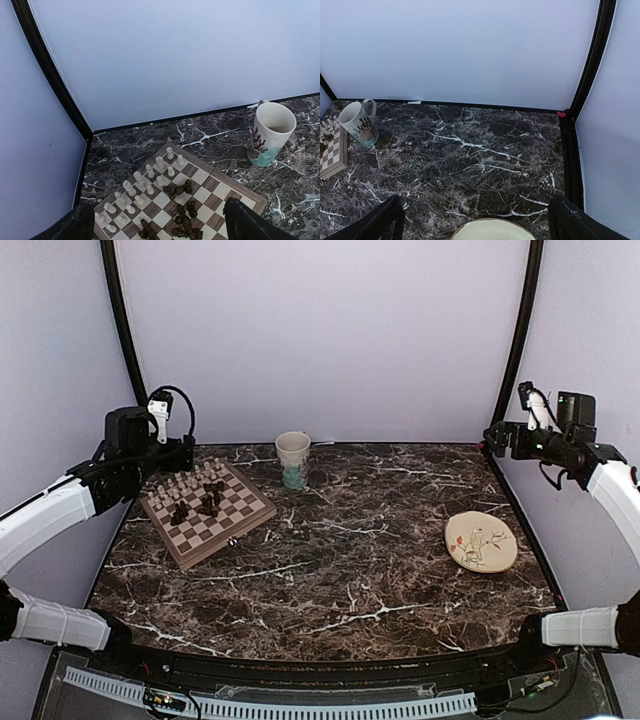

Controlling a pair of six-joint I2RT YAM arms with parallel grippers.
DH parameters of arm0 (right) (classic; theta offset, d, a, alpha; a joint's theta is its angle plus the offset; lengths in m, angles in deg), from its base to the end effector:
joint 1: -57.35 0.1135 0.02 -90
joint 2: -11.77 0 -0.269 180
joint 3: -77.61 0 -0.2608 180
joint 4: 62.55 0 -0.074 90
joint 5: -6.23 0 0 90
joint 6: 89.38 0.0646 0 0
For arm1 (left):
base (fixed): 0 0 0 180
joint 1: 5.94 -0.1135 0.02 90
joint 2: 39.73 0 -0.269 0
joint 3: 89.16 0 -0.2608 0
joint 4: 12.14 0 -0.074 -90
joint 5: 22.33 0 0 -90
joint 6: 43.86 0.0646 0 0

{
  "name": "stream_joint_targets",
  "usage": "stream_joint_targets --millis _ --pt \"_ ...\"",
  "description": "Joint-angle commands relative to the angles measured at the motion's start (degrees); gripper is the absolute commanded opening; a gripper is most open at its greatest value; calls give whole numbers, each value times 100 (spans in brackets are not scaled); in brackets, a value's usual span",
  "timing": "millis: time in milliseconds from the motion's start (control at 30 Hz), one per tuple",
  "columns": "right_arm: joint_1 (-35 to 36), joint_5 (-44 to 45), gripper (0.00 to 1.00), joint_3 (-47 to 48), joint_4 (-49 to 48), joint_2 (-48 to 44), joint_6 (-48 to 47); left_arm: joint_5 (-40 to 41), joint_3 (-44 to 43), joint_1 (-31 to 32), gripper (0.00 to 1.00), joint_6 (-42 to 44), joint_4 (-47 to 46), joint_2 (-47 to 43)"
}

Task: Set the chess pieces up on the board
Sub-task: Position the chessboard at the center of the board.

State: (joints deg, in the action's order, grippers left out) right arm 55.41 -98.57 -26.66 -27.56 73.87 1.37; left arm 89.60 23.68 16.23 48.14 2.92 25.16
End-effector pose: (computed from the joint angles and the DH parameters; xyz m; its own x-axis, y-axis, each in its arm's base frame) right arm 0.2751 0.0072 0.3630 -0.3667 0.0251 -0.9300 -0.2003 0.9741 0.1052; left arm 0.2842 -0.0897 0.3378 -0.2044 0.1183 -0.9717 0.0199 0.9930 0.1167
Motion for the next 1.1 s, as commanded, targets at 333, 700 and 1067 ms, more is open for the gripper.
stream_joint_targets --millis 333,700,1067 --pt "426 -1153 93 -507 -379 570 -772 -381 -1192 -1246 72 -786 658 1084" --pt "2076 -982 67 105 -84 1761 -1488 -1144 -3175 -2249 42 -1614 1735 2846" --pt "3454 -972 53 851 304 2737 -1783 -2206 -4197 -3231 0 -1996 2357 4606"
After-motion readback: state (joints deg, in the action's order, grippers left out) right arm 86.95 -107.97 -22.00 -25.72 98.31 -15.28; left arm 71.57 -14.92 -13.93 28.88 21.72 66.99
